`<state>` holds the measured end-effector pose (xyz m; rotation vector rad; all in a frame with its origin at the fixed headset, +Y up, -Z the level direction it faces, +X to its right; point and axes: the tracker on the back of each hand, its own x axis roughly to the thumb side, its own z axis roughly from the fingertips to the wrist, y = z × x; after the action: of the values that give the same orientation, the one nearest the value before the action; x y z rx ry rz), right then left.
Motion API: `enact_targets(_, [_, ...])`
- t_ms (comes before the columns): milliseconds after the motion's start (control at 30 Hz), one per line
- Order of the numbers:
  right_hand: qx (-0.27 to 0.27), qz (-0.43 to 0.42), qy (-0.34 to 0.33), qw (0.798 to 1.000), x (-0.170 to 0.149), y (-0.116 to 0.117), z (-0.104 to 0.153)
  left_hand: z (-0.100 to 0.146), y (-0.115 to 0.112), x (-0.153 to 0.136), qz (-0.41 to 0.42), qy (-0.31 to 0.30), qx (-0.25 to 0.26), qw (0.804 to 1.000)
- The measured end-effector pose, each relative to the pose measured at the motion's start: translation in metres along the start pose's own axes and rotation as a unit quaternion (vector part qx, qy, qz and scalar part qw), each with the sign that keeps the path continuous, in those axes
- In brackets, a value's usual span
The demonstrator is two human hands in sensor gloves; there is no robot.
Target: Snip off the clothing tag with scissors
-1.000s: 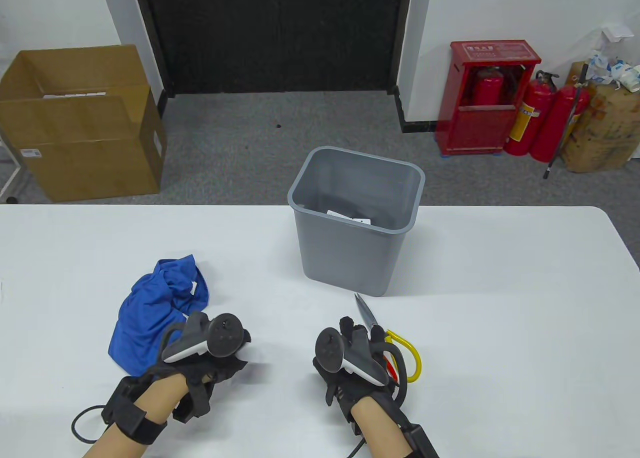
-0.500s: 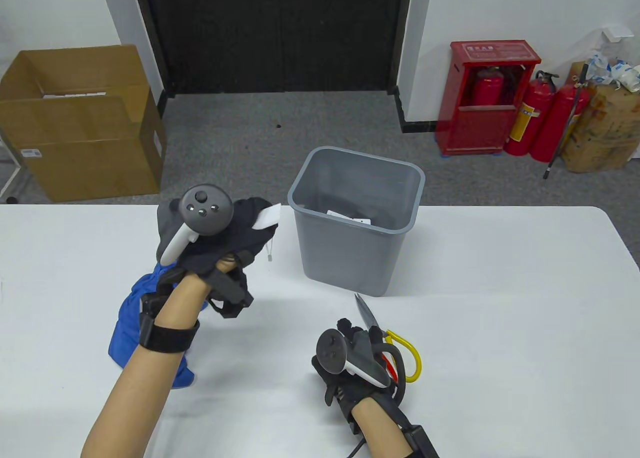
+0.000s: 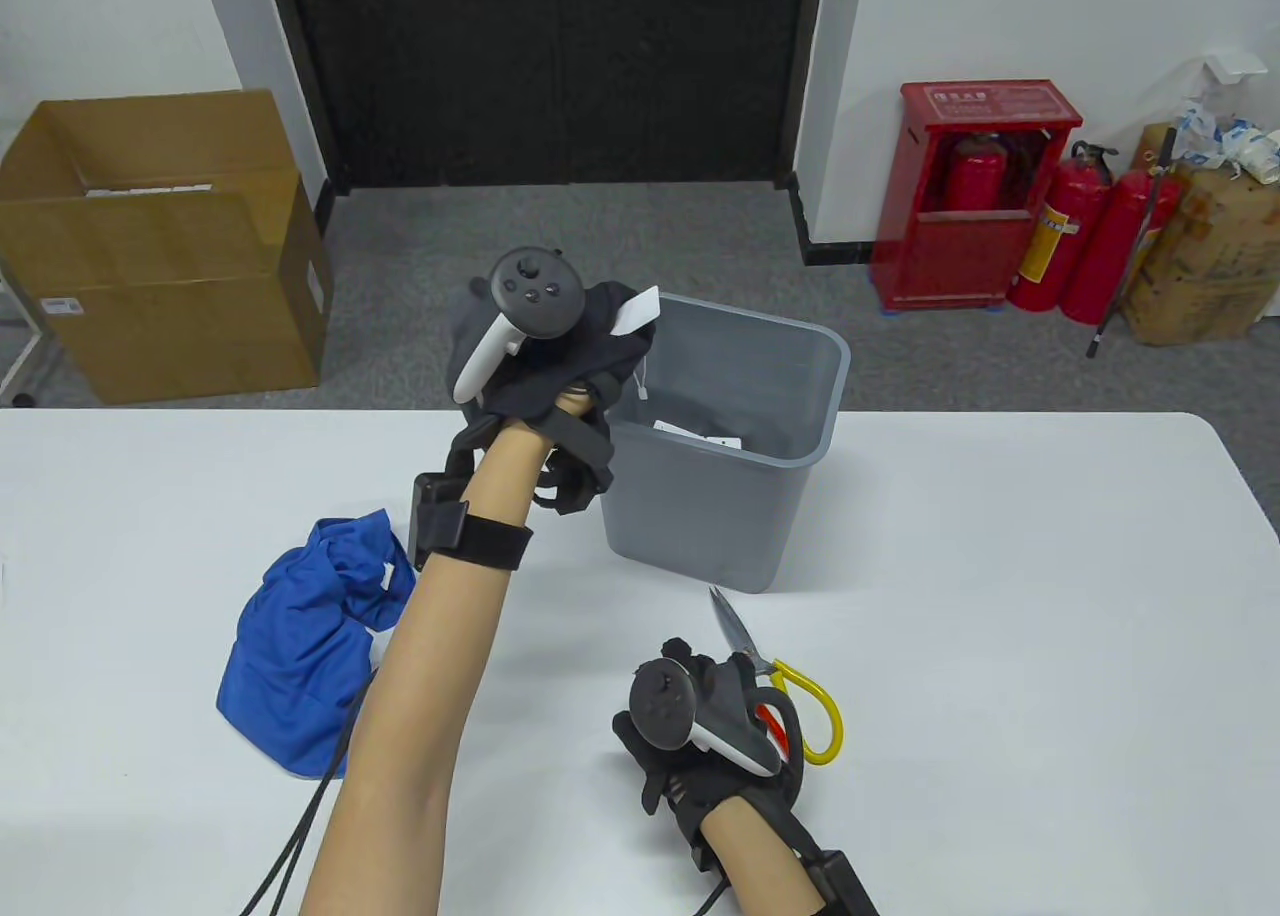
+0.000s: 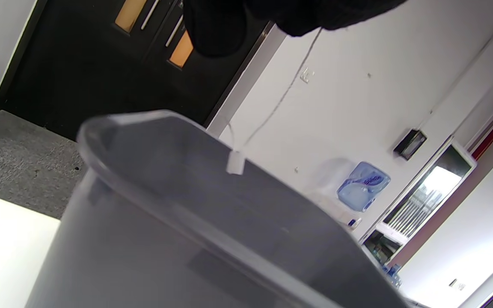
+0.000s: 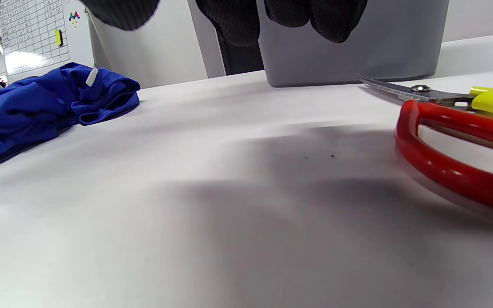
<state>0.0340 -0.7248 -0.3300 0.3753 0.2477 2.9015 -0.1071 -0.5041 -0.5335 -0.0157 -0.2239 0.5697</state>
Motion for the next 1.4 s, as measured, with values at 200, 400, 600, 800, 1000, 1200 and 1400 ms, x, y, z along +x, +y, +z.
enact_targets(200, [0.008,-0.002,0.002,1.000,-0.001,0.003,0.000,-0.016,-0.037,-0.001,-0.049,0.007,-0.020,0.999])
enact_targets(400, [0.012,-0.003,0.005,1.000,-0.001,0.004,0.000,-0.020,-0.051,-0.002,-0.065,0.013,-0.045,0.997])
enact_targets(600, [0.017,0.000,0.006,1.000,-0.001,0.004,0.000,-0.015,-0.050,0.001,-0.074,-0.004,-0.035,0.997])
enact_targets(800, [0.018,-0.001,0.005,1.000,-0.001,0.004,-0.001,0.008,-0.035,0.000,-0.053,-0.051,0.001,0.997])
enact_targets(1000, [-0.006,-0.005,-0.004,1.000,0.001,-0.003,0.002,0.074,-0.013,-0.020,-0.140,-0.118,0.069,0.981])
enact_targets(1200, [-0.019,0.019,-0.014,1.000,0.007,-0.003,0.002,0.146,0.009,-0.060,-0.236,-0.081,0.062,0.966])
enact_targets(1400, [-0.019,0.036,-0.019,0.999,0.012,0.001,0.001,0.203,0.010,-0.105,-0.223,-0.046,0.033,0.973])
